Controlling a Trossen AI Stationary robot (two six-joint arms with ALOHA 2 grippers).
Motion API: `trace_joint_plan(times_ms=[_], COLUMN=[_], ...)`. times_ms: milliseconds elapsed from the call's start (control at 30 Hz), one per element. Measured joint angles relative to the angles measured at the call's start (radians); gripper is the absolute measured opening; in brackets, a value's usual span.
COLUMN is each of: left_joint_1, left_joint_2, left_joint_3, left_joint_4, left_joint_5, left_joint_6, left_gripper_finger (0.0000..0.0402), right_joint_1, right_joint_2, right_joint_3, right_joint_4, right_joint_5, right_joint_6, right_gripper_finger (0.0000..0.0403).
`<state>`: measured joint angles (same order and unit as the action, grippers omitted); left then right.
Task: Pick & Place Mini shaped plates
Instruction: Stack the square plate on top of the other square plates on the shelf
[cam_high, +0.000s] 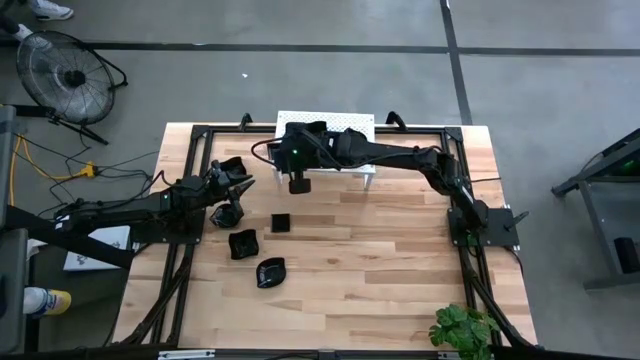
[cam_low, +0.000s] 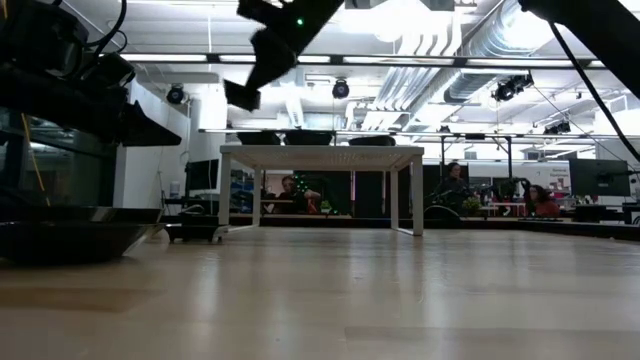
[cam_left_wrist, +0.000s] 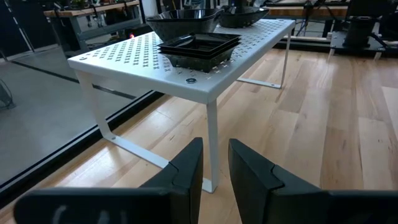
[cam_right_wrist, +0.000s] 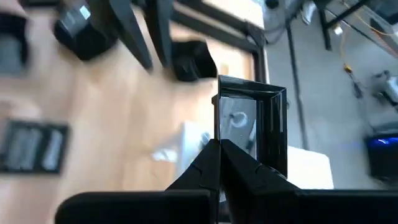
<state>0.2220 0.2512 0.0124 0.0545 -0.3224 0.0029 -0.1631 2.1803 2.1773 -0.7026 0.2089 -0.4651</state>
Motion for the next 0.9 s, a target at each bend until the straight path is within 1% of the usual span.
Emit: trace_joint_plan(times_ms=[100, 167, 267, 467, 667, 800, 900], left_joint_1=[0.0, 0.0, 0.0, 0.0, 0.0, 0.0, 0.0], left_joint_2=[0.0, 0.0, 0.0, 0.0, 0.0, 0.0, 0.0], left_joint_3=[0.0, 0.0, 0.0, 0.0, 0.0, 0.0, 0.0], left_joint_4=[0.0, 0.0, 0.0, 0.0, -0.001, -0.001, -0.002], left_joint_5=[0.0, 0.0, 0.0, -0.001, 0.002, 0.013, 0.021], left_joint_6=[0.0, 0.0, 0.0, 0.0, 0.0, 0.0, 0.0], left_gripper_finger=[0.0073, 0.0073, 0.0073, 0.0073, 0.0073, 0.0073, 0.0073], right_joint_1=[-0.002, -0.002, 0.002, 0.023, 0.036, 0.036, 0.039], right_joint_2=[0.0, 0.0, 0.005, 0.041, 0.059, 0.069, 0.084], right_joint_3=[0.0, 0.0, 0.0, 0.0, 0.0, 0.0, 0.0], right_joint_4=[-0.036, -0.051, -0.048, -0.039, -0.033, -0.032, -0.033], right_joint_5=[0.055, 0.094, 0.155, 0.231, 0.34, 0.348, 0.328], right_joint_6=[-0.058, -0.06, -0.011, 0.031, 0.166, 0.173, 0.173], right_gripper_finger=[0.0, 0.0, 0.0, 0.0, 0.0, 0.0, 0.0])
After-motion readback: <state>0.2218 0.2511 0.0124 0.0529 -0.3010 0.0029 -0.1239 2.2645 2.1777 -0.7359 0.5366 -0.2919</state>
